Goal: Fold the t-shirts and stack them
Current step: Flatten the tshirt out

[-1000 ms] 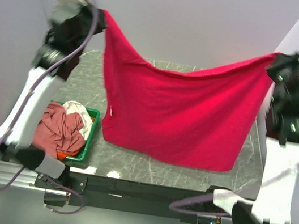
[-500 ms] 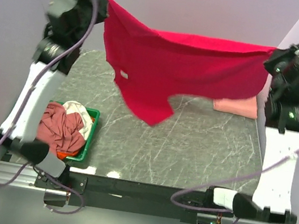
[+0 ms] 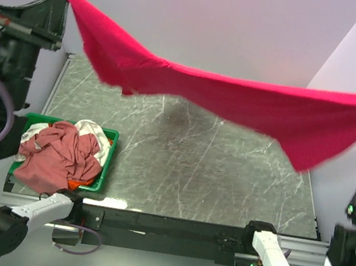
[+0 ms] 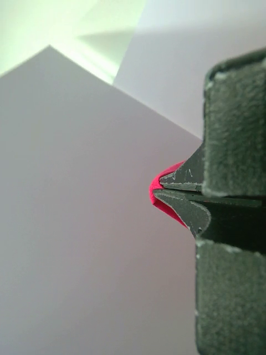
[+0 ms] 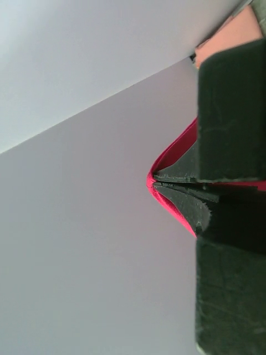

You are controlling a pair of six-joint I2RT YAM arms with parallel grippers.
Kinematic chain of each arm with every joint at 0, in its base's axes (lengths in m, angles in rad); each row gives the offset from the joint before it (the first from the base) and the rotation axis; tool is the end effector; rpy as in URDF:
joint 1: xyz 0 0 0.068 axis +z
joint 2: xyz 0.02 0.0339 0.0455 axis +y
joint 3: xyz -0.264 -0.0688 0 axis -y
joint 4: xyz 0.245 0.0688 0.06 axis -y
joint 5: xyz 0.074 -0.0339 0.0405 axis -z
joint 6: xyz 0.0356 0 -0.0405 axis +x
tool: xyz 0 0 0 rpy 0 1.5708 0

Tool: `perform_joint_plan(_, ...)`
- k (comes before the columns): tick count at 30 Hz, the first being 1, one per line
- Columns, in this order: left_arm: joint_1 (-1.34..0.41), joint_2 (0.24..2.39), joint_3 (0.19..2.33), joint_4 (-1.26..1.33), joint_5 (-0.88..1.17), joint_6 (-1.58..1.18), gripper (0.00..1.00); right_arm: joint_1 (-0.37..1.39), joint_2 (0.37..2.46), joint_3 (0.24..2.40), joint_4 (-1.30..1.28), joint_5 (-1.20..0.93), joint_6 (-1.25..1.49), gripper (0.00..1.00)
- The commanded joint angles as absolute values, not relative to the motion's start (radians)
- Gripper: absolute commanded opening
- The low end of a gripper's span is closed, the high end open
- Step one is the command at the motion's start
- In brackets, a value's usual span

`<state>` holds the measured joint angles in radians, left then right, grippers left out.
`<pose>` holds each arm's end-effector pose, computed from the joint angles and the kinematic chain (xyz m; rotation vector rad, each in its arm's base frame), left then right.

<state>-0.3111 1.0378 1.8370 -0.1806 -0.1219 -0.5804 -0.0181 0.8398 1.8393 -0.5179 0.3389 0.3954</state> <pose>0.0992 -0.0273 0.6217 -0.2457 0.9524 -0.7629 0.0209 -0.0122 0.5984 0.5192 0.9923 0.1526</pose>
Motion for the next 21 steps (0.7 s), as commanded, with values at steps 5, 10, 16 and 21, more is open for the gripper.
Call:
perform_joint_plan(5,-0.308,1.015,1.882,-0.146,-0.008,-0.618,0.01,-0.025,0.779,1.827,-0.593,0.423,0.420,0.00)
perform_joint_plan(10,-0.307,1.086,1.872,-0.069,0.035,-0.661,0.01,-0.026,0.769,1.741,-0.581,0.498,0.410,0.00)
perform_joint_plan(16,-0.307,1.357,1.855,-0.026,0.107,-0.710,0.01,-0.026,0.810,1.472,-0.465,0.678,0.376,0.00)
perform_joint_plan(21,-0.305,1.697,1.986,-0.086,0.106,-0.683,0.01,-0.037,0.973,1.258,-0.272,0.741,0.337,0.00)
